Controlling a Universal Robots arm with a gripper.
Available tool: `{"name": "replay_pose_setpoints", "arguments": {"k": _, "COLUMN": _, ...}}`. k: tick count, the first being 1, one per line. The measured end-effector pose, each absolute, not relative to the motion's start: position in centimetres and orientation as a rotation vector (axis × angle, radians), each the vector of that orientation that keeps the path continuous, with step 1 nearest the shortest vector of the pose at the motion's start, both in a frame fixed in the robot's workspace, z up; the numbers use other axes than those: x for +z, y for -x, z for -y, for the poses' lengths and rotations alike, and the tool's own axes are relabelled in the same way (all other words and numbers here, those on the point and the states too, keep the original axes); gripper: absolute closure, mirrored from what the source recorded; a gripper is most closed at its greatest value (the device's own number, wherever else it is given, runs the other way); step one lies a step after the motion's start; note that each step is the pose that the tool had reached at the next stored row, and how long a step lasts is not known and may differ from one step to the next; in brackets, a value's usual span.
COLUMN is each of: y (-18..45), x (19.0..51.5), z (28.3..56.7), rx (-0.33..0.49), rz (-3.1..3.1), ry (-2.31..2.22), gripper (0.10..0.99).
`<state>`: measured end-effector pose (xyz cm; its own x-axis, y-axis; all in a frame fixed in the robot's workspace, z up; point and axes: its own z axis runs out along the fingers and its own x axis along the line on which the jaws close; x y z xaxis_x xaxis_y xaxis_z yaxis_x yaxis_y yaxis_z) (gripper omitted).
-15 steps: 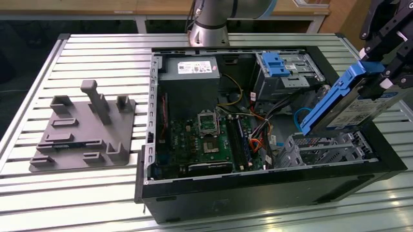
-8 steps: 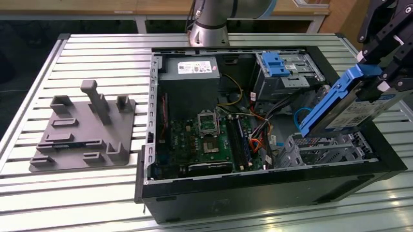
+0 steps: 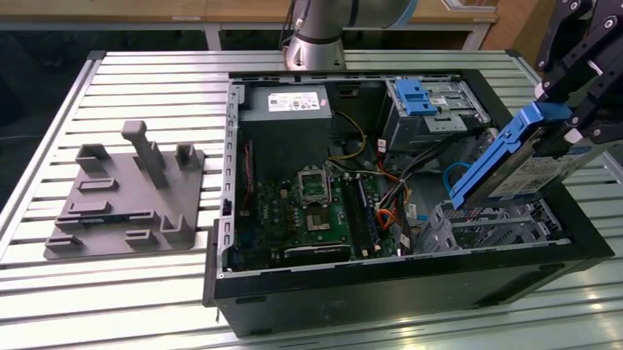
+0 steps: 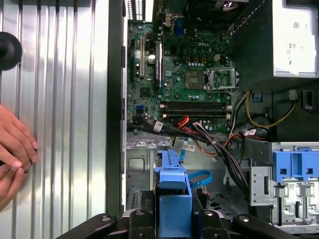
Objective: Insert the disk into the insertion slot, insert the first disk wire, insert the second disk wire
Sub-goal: 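Insert the disk into the insertion slot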
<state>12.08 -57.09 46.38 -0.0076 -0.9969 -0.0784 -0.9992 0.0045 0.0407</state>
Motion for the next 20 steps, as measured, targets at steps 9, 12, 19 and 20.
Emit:
{"name": "replay_pose_setpoints", "arguments": {"k": 9, "y": -12.08, "x": 45.85, "z": 57.10, "rx": 0.131, "rz": -2.207, "ry": 2.194, "gripper": 0.722}}
{"name": "replay_pose_setpoints", "arguments": {"k": 12, "y": -12.08, "x": 45.72, "z": 57.09, "rx": 0.131, "rz": -2.206, "ry": 2.194, "gripper": 0.722}}
{"name": "replay_pose_setpoints", "arguments": {"k": 19, "y": -12.08, "x": 45.43, "z": 57.10, "rx": 0.131, "rz": -2.206, "ry": 2.195, "gripper": 0.722}}
{"name": "replay_pose_setpoints", "arguments": {"k": 20, "y": -12.08, "x": 45.39, "z": 57.09, "rx": 0.131, "rz": -2.206, "ry": 2.195, "gripper": 0.722}}
